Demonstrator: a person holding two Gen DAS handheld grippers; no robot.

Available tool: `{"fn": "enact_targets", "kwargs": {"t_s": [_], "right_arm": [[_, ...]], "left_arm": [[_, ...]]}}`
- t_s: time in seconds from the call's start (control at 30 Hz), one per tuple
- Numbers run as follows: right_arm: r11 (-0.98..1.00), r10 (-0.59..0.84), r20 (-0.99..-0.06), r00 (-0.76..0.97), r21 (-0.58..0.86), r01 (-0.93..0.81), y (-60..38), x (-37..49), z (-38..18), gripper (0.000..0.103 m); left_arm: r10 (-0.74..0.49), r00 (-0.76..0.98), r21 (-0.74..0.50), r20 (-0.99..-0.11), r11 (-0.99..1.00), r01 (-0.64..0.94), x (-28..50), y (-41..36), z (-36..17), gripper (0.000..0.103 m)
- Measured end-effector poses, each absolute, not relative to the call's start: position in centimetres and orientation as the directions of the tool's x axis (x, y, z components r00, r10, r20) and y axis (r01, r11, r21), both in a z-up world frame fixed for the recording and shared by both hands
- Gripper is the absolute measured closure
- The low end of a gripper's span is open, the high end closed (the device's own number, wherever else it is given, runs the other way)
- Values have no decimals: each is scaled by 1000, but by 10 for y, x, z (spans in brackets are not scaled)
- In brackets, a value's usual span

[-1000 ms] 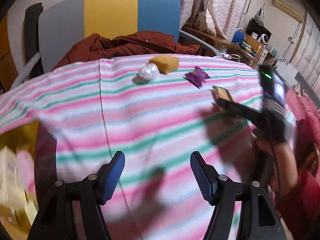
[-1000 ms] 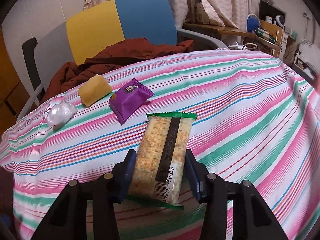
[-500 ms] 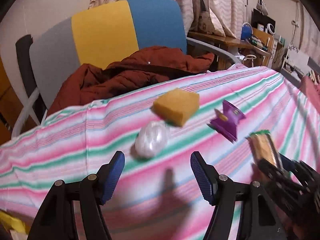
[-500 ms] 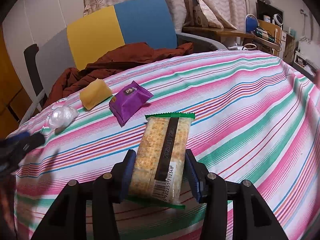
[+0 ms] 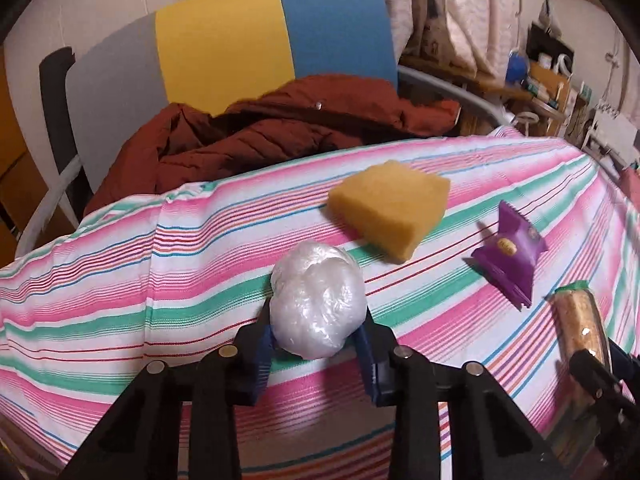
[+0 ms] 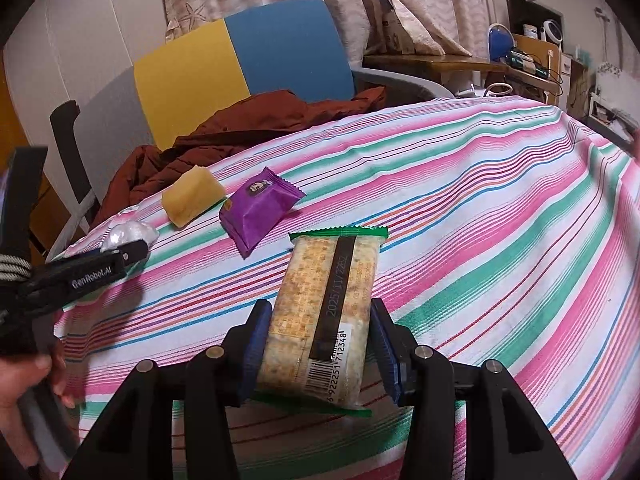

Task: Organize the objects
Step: 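Grasp the cracker packet with the right tool while the left tool grasps the white ball, then carry the cracker packet and white ball over the gold tray and release them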

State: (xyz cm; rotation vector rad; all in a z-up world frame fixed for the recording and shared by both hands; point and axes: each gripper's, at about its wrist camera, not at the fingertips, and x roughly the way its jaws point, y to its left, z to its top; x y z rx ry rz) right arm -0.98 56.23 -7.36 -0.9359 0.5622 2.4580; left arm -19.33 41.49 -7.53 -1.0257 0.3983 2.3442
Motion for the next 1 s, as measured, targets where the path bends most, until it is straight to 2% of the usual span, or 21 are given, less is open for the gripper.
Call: {"fn": "enact_targets", "kwargs": {"t_s": [0.63,1.0], "right_arm": [[-822,313,-686,-656,150,-549,556,-10,-69,56],[-862,381,-608,-696,38,-505,528,-7,-50,56]], "left_arm": [[379,-610,91,-696,-797,-598,-131,384,-73,71],[451,-628,58,-634,-782,-620,-78,355,-58,72]]}}
